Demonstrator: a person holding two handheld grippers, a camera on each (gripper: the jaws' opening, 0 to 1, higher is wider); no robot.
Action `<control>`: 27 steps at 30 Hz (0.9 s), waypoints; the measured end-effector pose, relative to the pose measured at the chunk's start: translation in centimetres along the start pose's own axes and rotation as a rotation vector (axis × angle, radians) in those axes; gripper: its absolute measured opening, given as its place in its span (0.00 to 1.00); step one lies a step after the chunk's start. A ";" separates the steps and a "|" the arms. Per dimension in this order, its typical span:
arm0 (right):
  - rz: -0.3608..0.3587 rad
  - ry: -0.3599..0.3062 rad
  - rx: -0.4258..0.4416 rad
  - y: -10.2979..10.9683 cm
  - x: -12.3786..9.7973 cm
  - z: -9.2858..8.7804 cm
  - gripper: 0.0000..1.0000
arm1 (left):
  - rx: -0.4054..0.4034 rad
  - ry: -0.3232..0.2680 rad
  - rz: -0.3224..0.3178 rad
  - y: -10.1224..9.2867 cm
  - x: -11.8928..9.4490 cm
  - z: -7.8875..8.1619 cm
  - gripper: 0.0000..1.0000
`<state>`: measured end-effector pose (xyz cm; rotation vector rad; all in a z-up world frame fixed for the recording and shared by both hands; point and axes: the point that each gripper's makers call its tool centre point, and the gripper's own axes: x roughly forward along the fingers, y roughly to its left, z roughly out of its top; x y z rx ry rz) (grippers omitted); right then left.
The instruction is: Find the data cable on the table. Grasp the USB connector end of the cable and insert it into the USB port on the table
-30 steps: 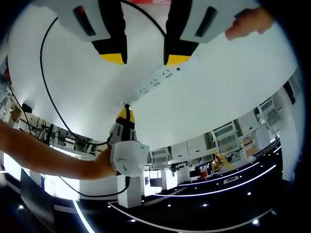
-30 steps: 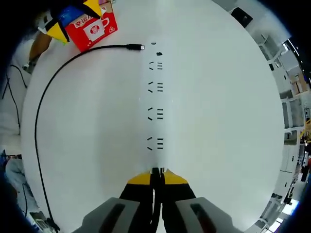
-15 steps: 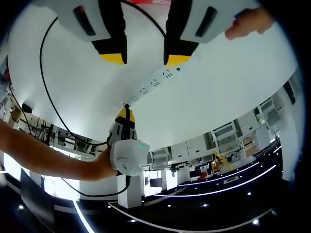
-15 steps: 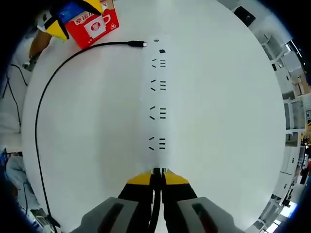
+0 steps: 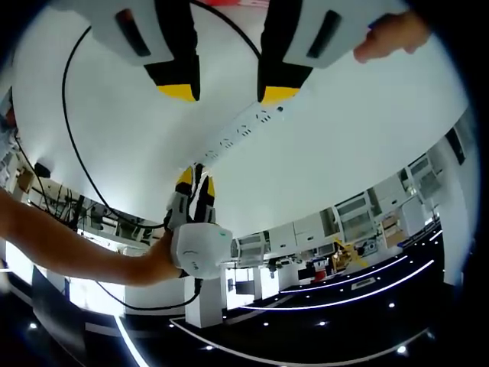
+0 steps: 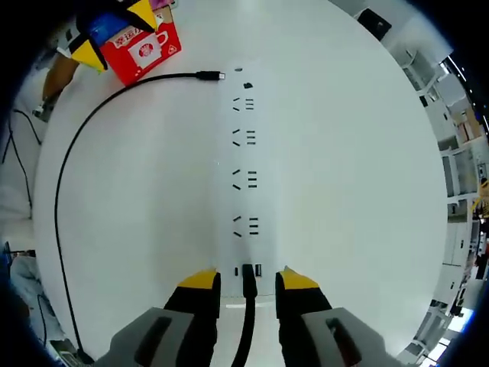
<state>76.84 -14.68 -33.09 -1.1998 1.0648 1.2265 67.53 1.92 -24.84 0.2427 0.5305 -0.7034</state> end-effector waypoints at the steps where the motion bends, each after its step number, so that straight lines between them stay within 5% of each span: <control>1: -0.003 -0.005 0.001 -0.1 0.0 0.1 0.37 | 0.000 0.001 0.000 0.0 0.0 0.0 0.30; 10: -0.066 -0.044 0.058 -0.9 -1.1 0.1 0.41 | -0.001 -0.001 -0.001 0.0 0.0 0.0 0.30; 19: -0.148 -0.163 0.157 -0.7 -2.7 0.2 0.41 | -0.005 -0.006 -0.002 0.1 0.0 0.0 0.30; 27: -0.268 -0.361 0.336 0.0 -4.7 0.5 0.39 | -0.010 -0.012 -0.003 0.0 0.0 -0.1 0.30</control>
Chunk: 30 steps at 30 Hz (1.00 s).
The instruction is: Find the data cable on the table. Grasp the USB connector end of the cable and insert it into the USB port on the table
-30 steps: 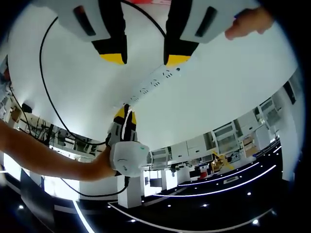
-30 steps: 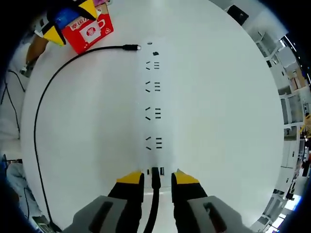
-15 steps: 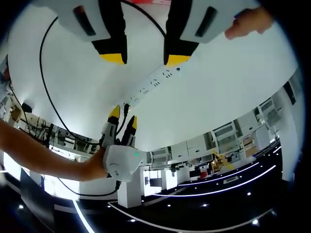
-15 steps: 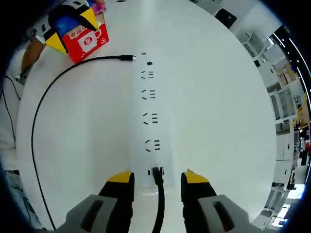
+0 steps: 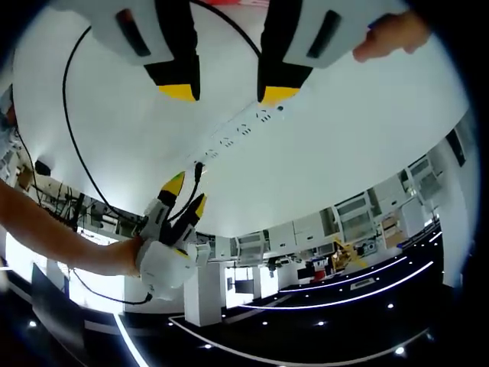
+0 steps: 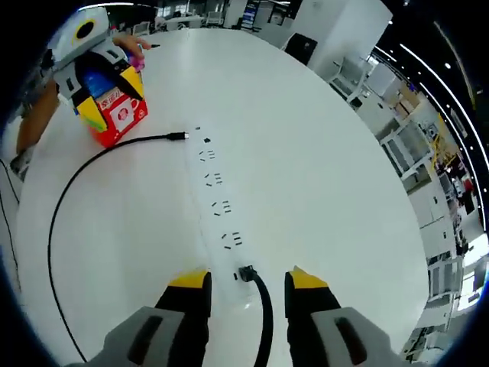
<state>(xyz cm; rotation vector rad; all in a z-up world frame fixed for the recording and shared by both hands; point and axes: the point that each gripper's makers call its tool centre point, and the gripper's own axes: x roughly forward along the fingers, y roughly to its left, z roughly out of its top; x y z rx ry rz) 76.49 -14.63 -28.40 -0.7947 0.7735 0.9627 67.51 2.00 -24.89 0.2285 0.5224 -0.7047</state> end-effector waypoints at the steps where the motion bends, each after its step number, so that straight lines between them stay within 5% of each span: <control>1: 0.000 -0.020 0.013 0.3 -0.3 -0.1 0.39 | 0.000 -0.001 0.000 0.0 0.0 0.0 0.30; 8: -0.089 -0.128 0.079 0.5 -1.9 -0.2 0.41 | 0.001 -0.009 0.001 -0.1 -0.1 0.0 0.30; 23: -0.339 -0.388 0.316 -2.8 -7.0 -1.3 0.41 | 0.000 -0.012 0.002 -0.2 -0.1 -0.1 0.30; 30: -0.332 -0.542 0.452 -1.5 -9.6 -3.1 0.40 | 0.000 -0.010 0.003 -0.2 -0.1 -0.1 0.30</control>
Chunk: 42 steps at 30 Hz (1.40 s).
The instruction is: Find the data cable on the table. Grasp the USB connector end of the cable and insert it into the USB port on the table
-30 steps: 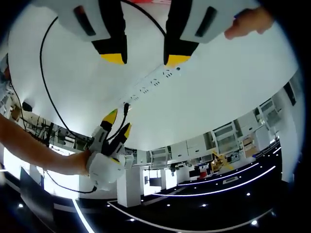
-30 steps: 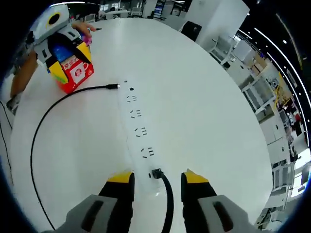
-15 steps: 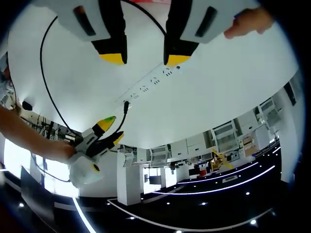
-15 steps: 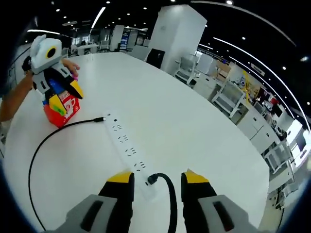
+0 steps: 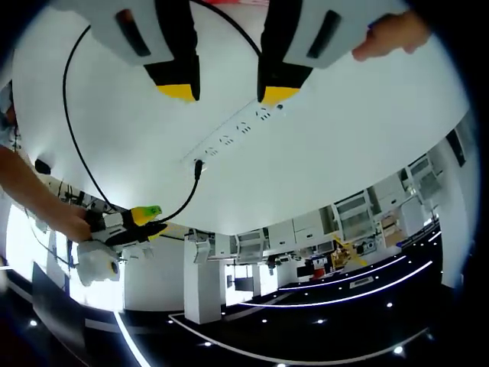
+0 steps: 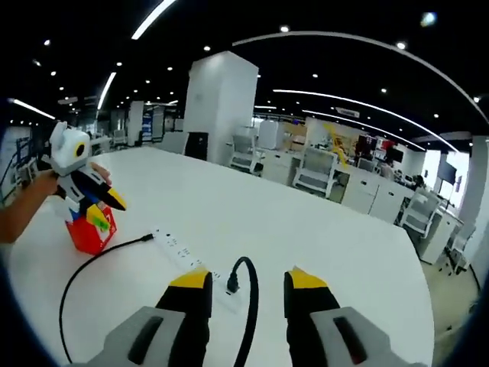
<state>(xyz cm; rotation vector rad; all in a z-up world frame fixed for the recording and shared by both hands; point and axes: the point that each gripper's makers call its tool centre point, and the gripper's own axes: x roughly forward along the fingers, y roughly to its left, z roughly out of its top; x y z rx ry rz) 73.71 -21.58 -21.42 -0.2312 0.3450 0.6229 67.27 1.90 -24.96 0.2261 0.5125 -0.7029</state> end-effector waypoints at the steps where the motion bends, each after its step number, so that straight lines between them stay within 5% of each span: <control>1: 0.003 0.005 -0.013 0.2 -0.5 -0.3 0.40 | 0.000 -0.001 0.000 0.0 0.0 0.0 0.30; 21: -0.133 -0.101 0.013 2.5 -10.1 -4.4 0.38 | 0.001 -0.001 0.002 0.0 0.1 0.0 0.30; 36: -0.122 -0.184 0.078 7.5 -18.8 -7.3 0.36 | 0.001 -0.003 0.002 0.4 0.3 0.3 0.30; 42: -0.144 -0.152 0.043 10.0 -20.9 -9.7 0.34 | 0.002 -0.006 0.002 0.8 0.5 0.6 0.30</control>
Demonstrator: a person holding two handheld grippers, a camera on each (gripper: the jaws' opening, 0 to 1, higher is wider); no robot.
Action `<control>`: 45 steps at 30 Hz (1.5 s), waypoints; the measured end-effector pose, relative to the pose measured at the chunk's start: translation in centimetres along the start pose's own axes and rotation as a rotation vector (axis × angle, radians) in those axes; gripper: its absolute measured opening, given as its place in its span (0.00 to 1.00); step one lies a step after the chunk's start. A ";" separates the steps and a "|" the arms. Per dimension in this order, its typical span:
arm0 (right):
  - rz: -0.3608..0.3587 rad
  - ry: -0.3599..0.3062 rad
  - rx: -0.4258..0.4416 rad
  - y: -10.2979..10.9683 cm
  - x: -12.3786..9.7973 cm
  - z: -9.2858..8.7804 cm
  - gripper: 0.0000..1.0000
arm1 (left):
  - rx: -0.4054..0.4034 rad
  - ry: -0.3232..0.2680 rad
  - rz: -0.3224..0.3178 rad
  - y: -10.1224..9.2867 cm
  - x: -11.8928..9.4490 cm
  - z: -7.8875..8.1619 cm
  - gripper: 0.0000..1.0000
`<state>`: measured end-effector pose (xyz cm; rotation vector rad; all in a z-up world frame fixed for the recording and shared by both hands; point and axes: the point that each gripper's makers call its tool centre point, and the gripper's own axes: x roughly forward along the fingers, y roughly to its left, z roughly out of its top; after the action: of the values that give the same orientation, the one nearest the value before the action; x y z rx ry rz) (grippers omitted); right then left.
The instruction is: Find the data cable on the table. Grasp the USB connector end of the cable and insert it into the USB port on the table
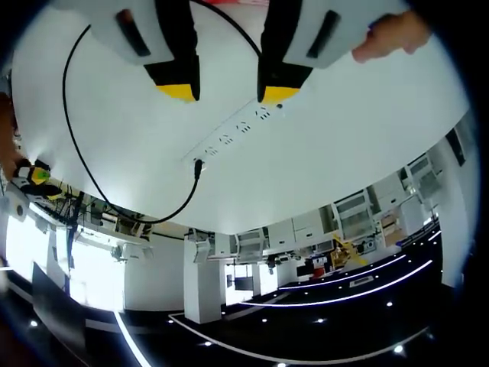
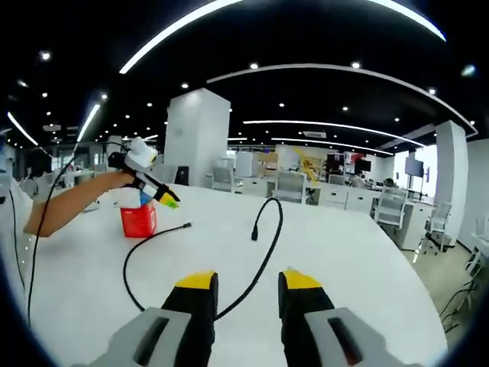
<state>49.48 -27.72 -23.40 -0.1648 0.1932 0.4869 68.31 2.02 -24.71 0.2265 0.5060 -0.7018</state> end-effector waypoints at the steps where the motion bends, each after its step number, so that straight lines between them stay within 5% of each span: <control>1: 0.004 0.003 0.001 0.3 -0.2 -0.3 0.33 | 0.000 -0.002 0.001 0.0 0.0 0.1 0.30; 15: 0.037 -0.024 0.124 3.1 -3.2 -2.3 0.41 | 0.002 0.001 0.001 0.2 0.1 0.1 0.30; 25: 0.117 -0.009 0.090 6.0 -3.2 -4.7 0.40 | 0.001 -0.002 0.001 0.1 0.0 0.1 0.30; 45: 0.074 -0.001 0.095 5.8 -4.3 -6.4 0.43 | -0.005 0.008 0.006 0.1 0.0 -0.1 0.30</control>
<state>42.08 -25.87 -29.27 -0.0647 0.2215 0.5506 68.31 2.16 -24.80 0.2257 0.5142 -0.6936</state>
